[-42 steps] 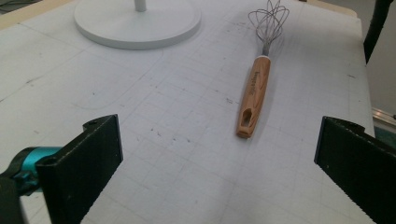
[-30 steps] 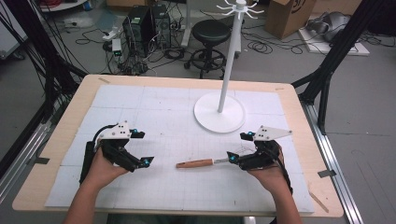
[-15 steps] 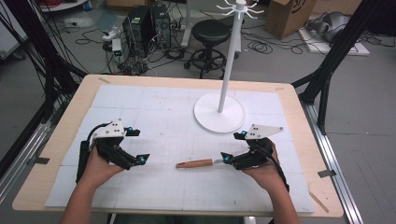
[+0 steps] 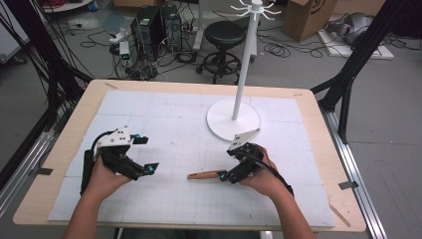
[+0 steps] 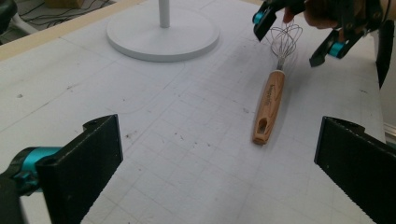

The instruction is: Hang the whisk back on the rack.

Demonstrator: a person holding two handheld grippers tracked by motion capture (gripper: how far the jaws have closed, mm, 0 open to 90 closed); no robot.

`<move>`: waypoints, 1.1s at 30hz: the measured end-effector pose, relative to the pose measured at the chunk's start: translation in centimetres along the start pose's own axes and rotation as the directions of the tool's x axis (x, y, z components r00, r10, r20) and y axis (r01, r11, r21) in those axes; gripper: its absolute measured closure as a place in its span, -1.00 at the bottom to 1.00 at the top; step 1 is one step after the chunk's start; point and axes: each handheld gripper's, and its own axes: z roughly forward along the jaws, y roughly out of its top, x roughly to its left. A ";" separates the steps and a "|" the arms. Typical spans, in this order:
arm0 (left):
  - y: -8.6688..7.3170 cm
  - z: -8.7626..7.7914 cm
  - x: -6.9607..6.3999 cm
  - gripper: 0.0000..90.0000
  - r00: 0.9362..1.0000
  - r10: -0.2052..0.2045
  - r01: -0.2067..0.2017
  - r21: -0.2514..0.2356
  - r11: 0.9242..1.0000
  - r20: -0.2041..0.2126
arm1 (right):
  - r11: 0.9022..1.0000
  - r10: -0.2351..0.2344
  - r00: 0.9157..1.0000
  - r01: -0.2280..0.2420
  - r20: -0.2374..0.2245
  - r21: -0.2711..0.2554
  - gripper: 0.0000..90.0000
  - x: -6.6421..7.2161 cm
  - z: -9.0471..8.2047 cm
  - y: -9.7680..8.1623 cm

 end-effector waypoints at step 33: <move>0.4 -0.1 -0.4 -0.96 1.000 0.013 -0.013 -0.005 1.000 0.003 | 0.954 -0.075 0.997 0.062 0.035 0.293 0.19 1.5 4.0 1.2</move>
